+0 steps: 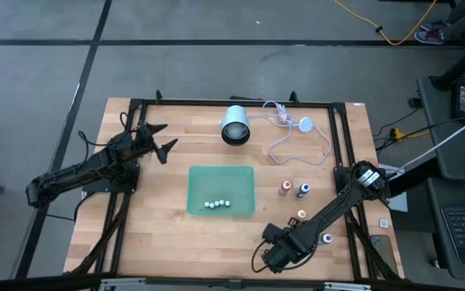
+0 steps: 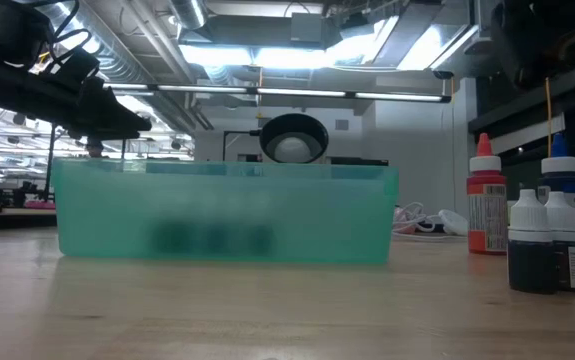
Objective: Pick & Place food coloring
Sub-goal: Put the small orange food coloring bottle into the bin
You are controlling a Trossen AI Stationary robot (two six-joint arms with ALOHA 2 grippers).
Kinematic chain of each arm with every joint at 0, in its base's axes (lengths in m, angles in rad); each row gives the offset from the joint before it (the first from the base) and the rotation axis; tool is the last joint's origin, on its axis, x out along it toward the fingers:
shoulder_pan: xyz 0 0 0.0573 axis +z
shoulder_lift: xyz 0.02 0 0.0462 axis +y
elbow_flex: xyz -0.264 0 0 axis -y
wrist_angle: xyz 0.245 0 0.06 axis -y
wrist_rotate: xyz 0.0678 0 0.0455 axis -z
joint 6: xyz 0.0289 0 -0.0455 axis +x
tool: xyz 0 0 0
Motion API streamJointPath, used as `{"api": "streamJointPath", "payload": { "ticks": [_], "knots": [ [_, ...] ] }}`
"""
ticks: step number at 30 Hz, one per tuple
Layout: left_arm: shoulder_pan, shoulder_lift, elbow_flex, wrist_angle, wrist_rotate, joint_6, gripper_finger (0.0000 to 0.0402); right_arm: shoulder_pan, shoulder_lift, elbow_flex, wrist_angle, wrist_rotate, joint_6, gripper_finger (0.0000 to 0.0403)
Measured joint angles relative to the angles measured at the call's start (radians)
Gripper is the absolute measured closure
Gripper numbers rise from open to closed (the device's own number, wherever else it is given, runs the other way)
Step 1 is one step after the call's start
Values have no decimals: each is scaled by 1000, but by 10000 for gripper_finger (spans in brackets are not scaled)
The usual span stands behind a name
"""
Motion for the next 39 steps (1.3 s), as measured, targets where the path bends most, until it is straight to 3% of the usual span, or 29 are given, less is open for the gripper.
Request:
{"api": "streamJointPath", "payload": {
  "ticks": [19, 23, 27, 33, 39],
  "knots": [
    [0, 0, 0, 0, 0, 0, 41, 0, 0, 0, -1, 36, -7, 330],
    [0, 0, 0, 0, 0, 0, 41, 0, 1, 14, -18, -2, -30, 333],
    [0, 0, 0, 0, 0, 0, 41, 8, 2, 95, -107, -30, -84, 321],
    [0, 0, 0, 0, 0, 0, 41, 7, 2, 287, -267, -34, -269, 336],
    [0, 0, 0, 0, 0, 0, 41, -60, 2, 430, -398, -35, -413, 329]
  ]
}}
